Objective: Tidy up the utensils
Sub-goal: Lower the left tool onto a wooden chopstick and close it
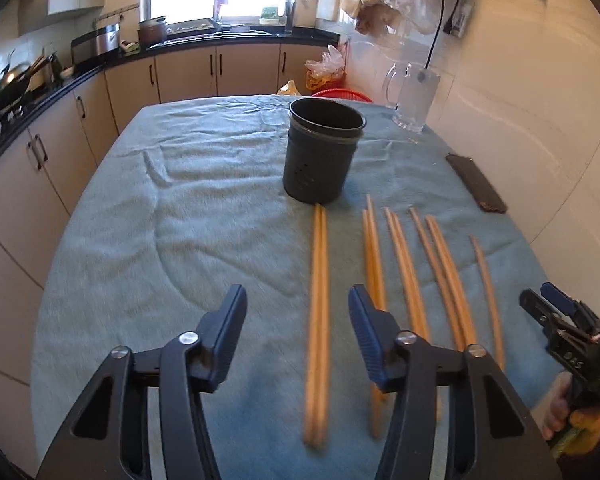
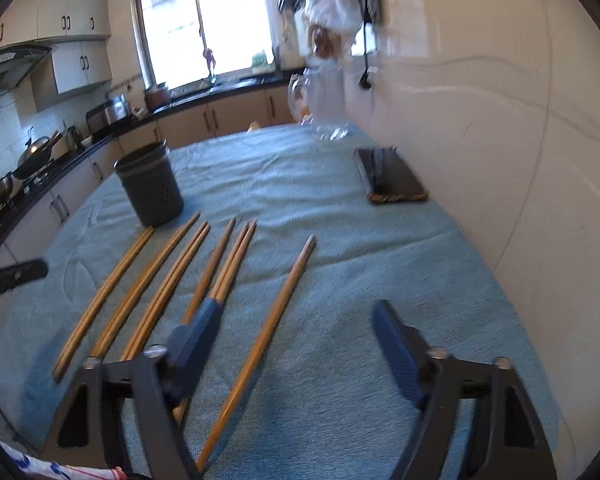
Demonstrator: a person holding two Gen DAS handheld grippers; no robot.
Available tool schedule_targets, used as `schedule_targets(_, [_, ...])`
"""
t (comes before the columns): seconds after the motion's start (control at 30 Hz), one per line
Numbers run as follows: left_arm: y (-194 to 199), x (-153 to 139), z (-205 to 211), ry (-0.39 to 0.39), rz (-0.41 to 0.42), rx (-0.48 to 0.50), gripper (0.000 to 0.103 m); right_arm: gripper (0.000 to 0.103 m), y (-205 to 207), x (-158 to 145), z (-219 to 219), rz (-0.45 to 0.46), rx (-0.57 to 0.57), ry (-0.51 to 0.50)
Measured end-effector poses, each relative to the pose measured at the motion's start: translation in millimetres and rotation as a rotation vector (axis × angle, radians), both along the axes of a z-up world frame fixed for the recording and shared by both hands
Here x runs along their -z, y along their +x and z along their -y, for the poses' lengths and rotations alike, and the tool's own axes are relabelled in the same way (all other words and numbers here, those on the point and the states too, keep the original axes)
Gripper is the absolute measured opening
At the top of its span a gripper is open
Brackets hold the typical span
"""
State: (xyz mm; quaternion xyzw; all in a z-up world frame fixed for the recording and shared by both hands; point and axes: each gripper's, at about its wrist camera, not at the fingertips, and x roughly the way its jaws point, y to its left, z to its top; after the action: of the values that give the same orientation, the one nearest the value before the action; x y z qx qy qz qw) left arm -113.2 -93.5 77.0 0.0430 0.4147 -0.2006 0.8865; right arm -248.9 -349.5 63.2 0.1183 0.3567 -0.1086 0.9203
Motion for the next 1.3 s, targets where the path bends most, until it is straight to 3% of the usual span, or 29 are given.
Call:
schedule_targets(0.1, [23,15,10,0.026,-0.043,0.043,0.048,0.068,6,8,0,-0.035,-0.025,0.043])
schedule_targets(0.27, [57,47,18,0.012,-0.161,0.07,0.026,0.068,12,14,-1,-0.055,-0.016,0.035])
schedule_targets(0.43, [63,58,22,-0.046,-0.197,0.102,0.025,0.067,15,17,4,-0.067,0.002,0.036])
schedule_targets(0.6, [60,61,33,0.012,-0.166,0.132,0.024,0.068,21,24,4,-0.089,0.005,0.031])
schedule_targets(0.7, [61,62,37,0.025,-0.165,0.138,0.018,0.068,25,28,3,-0.1,0.0,0.037])
schedule_targets(1.0, [66,65,15,-0.086,-0.2,0.133,0.018,0.068,29,34,2,-0.119,0.001,0.045])
schedule_targets(1.1, [68,67,10,-0.101,-0.203,0.125,0.021,0.068,29,35,2,-0.119,0.001,0.045])
schedule_targets(1.23, [73,64,-5,-0.058,-0.184,0.054,0.023,0.068,30,36,2,-0.125,0.001,0.037])
schedule_targets(1.3, [76,66,-13,-0.034,-0.186,0.013,0.013,0.068,30,37,1,-0.127,0.002,0.036])
